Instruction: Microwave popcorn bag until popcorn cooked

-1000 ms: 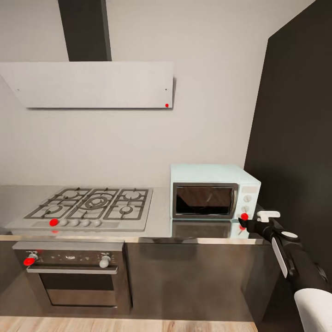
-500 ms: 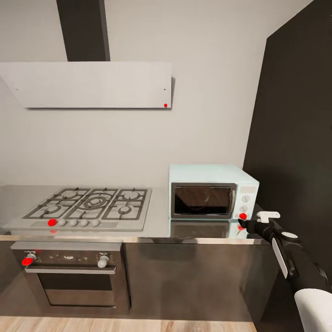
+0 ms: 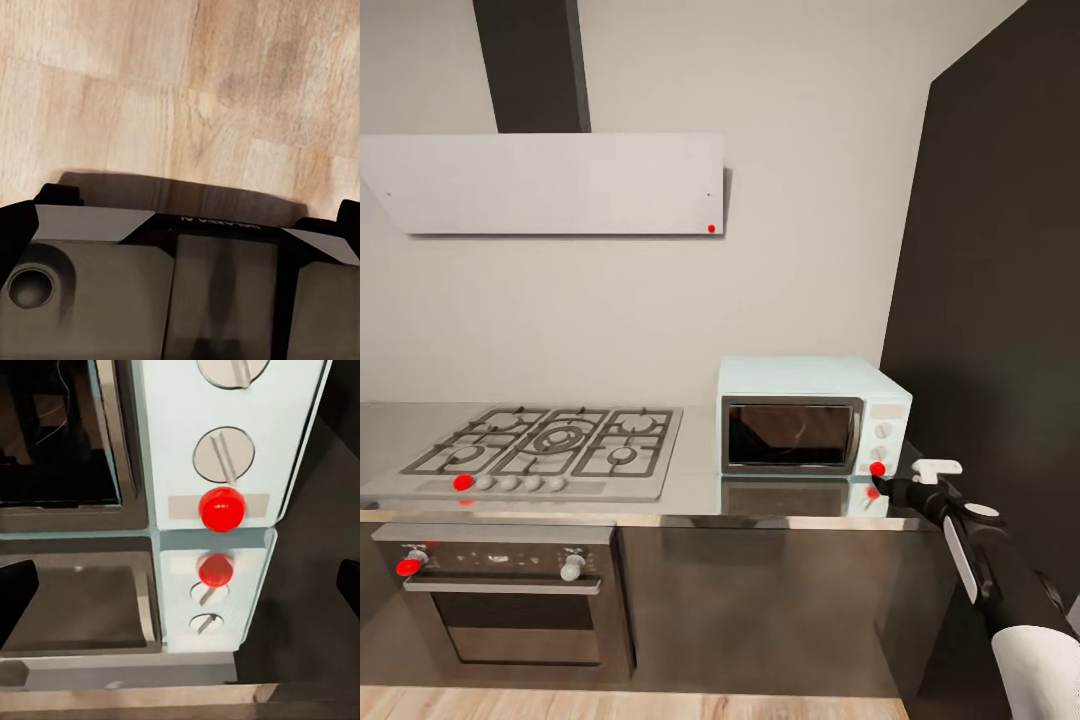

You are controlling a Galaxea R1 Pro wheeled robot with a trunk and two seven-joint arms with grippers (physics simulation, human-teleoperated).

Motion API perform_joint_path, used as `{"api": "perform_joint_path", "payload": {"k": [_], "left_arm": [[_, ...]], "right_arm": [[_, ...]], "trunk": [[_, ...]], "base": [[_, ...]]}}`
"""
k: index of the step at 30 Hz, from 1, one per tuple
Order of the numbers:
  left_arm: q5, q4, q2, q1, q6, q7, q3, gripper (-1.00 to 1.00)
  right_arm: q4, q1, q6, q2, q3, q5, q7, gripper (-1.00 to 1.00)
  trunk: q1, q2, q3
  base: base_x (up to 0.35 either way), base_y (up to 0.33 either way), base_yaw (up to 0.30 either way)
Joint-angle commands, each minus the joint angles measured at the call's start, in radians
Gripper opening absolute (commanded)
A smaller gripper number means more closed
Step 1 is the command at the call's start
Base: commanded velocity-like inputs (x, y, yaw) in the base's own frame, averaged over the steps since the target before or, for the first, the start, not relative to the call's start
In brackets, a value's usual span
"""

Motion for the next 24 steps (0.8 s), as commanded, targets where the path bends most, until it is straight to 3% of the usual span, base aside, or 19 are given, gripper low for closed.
{"api": "perform_joint_path", "payload": {"k": [1, 3, 4, 8, 9, 24], "left_arm": [[0.010, 0.002, 0.000, -0.001, -0.004, -0.004, -0.008, 1.00], [0.010, 0.002, 0.000, -0.001, -0.004, -0.004, -0.008, 1.00], [0.010, 0.002, -0.001, -0.001, -0.004, -0.004, -0.008, 1.00], [0.009, 0.002, 0.000, -0.001, -0.004, -0.004, -0.009, 1.00], [0.009, 0.002, 0.000, -0.001, -0.004, -0.004, -0.009, 1.00], [0.017, 0.002, -0.003, -0.001, -0.004, -0.003, -0.008, 1.00]], "right_arm": [[-0.001, -0.001, 0.005, 0.004, -0.003, 0.008, 0.008, 1.00], [-0.001, -0.001, 0.004, 0.015, -0.003, 0.009, 0.007, 1.00], [-0.001, -0.001, 0.004, 0.032, -0.004, 0.010, 0.002, 1.00], [-0.001, -0.001, 0.003, 0.036, -0.004, 0.009, -0.001, 1.00], [-0.001, -0.001, 0.002, 0.036, -0.005, 0.009, -0.001, -1.00], [0.008, -0.001, 0.002, 0.010, -0.006, 0.011, 0.011, -1.00]], "trunk": [[0.000, -0.001, -0.001], [0.000, -0.001, -0.001], [0.000, -0.001, -0.001], [0.000, -0.001, -0.001], [0.000, -0.001, -0.001], [0.000, -0.001, -0.001]], "base": [[0.000, 0.000, 0.000], [0.000, 0.000, 0.000], [0.000, 0.000, 0.000], [0.000, 0.000, 0.000], [0.000, 0.000, 0.000], [0.000, 0.000, 0.000]]}}
